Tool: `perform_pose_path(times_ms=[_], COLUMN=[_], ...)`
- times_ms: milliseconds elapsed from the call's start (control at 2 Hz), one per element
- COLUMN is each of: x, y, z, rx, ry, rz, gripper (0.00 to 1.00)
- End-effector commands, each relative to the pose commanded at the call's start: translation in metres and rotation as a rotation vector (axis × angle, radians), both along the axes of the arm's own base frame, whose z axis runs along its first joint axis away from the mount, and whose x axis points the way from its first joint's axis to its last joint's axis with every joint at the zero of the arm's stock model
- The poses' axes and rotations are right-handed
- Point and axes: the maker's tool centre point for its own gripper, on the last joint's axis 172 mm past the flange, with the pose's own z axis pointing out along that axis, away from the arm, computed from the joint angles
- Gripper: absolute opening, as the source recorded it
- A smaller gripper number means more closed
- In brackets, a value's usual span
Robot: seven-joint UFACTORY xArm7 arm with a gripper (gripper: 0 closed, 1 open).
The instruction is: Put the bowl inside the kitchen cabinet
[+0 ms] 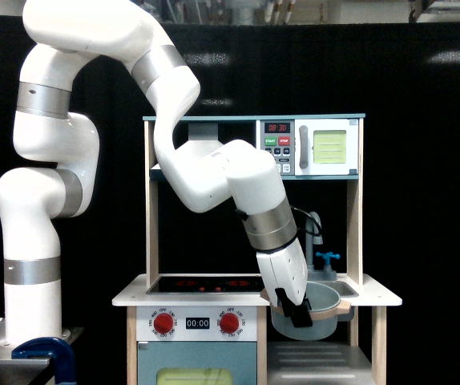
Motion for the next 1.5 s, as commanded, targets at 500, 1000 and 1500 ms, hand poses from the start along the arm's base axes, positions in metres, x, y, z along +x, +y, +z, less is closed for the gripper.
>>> perform_pose_path(times_ms=[500,1000,1500], x=[0.028,0.044,0.059], y=[0.043,0.103,0.151], z=[-0.065,-0.107,-0.116], rx=[0.0,0.0,0.0], ry=[0.0,0.0,0.0], rz=[0.0,0.0,0.0], gripper=[0.0,0.0,0.0])
